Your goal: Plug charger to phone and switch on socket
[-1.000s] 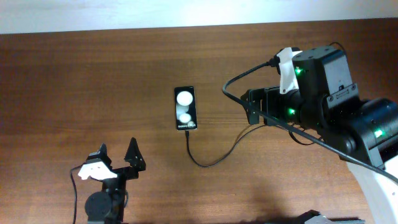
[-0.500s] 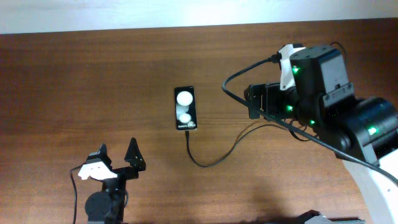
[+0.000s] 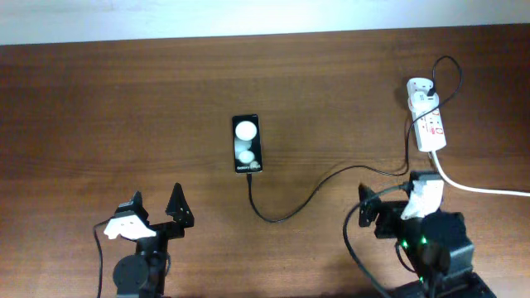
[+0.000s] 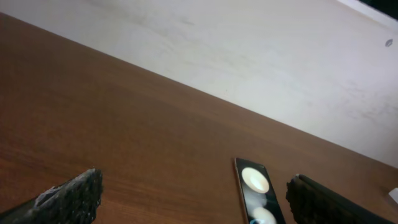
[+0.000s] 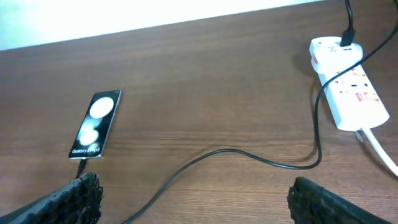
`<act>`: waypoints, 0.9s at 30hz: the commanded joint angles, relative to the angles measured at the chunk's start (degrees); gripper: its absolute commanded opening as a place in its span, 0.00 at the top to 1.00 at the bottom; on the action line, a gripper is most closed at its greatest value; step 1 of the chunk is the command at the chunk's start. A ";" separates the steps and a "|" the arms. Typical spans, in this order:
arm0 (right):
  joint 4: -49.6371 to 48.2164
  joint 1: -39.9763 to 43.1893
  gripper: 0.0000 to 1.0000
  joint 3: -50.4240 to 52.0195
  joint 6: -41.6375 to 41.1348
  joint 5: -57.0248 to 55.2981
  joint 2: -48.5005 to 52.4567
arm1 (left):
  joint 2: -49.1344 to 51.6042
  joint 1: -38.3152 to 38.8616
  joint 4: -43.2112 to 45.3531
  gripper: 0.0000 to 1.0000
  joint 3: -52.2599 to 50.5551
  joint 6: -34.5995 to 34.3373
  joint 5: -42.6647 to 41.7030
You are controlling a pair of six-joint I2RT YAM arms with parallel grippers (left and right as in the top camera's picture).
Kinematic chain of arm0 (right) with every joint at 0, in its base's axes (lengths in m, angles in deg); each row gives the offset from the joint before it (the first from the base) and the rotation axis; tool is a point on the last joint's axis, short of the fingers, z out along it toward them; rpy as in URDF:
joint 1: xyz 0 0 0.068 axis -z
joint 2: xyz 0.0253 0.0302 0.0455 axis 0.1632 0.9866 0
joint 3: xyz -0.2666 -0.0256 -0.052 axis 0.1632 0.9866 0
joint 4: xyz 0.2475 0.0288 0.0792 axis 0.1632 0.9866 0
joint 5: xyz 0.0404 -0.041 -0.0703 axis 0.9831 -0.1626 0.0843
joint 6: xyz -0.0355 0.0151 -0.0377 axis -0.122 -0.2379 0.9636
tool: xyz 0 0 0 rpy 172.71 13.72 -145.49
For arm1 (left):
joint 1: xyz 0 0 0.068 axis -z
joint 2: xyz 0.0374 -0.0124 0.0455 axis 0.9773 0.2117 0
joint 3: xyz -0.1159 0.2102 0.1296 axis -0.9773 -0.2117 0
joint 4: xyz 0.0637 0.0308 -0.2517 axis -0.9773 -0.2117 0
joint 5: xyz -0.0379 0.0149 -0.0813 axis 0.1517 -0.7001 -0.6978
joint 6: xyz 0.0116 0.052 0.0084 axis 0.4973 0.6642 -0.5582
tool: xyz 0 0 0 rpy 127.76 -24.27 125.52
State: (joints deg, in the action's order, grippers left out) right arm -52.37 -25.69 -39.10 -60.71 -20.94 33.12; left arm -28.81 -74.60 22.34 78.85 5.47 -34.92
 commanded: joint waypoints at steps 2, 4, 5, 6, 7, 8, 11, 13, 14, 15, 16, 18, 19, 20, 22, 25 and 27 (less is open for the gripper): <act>-2.12 0.31 0.01 7.72 -0.42 -0.28 -12.48 | -0.28 -0.35 -0.24 0.01 -0.17 0.94 0.00; -2.23 0.31 0.01 10.08 -0.42 -0.28 -16.20 | -0.28 -0.35 -0.24 0.01 -0.17 0.94 0.00; -2.23 0.31 0.01 11.72 -0.42 -0.26 -18.45 | -0.28 -0.35 -0.22 0.01 -0.17 0.94 0.00; -2.23 0.31 0.01 13.20 -0.42 -0.26 -20.44 | -0.28 -0.35 -0.22 0.01 -0.17 0.94 0.00; -2.27 0.31 0.01 14.03 -0.44 -0.24 -21.62 | -0.28 -0.35 -0.22 0.01 -0.17 0.94 0.00; -2.40 0.31 0.01 14.95 -0.44 -0.04 -21.57 | -0.28 -0.35 -0.22 0.01 -0.17 0.94 0.00; -10.16 0.31 0.01 16.63 -0.42 0.57 -21.57 | -0.28 -0.35 -0.22 0.01 -0.17 0.94 0.00; -21.59 0.28 0.01 19.39 -0.42 0.59 -21.57 | -0.28 -0.35 -0.24 0.01 -0.17 0.94 0.00; -26.45 0.28 0.01 21.81 -0.42 0.92 -21.57 | -0.28 -0.35 -0.24 0.01 -0.17 0.94 0.00; -31.28 0.24 0.01 25.27 -0.44 1.60 -21.57 | -0.28 -0.35 -0.24 0.01 -0.17 0.94 0.00; -34.10 0.24 0.01 27.65 -0.44 2.49 -21.57 | -0.28 -0.35 -0.22 0.01 -0.17 0.94 0.00; -37.07 0.24 0.01 31.98 -0.42 4.28 -21.57 | -0.28 -0.35 -0.24 0.01 -0.17 0.94 0.00; -36.09 0.24 0.01 31.98 -0.42 4.31 -21.57 | -0.28 -0.35 -0.22 0.01 -0.17 0.94 0.00; -33.57 0.24 0.01 31.98 -0.39 4.28 -21.57 | -0.28 -0.35 -0.22 0.01 -0.17 0.94 0.00; -32.68 0.26 0.01 31.98 1.05 4.66 -21.57 | -0.28 -0.35 -0.24 0.01 -0.17 0.94 0.00; -32.79 0.26 0.01 31.98 1.31 4.66 -21.57 | -0.28 -0.35 -0.22 0.01 -0.17 0.94 0.00; -32.76 0.24 0.01 31.98 1.31 4.66 -21.55 | -0.28 -0.35 -0.22 0.01 -0.17 0.94 0.00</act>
State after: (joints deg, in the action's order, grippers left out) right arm -85.66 -25.64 -7.41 -60.05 -16.79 11.98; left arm -28.81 -74.60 22.32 78.85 5.49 -34.92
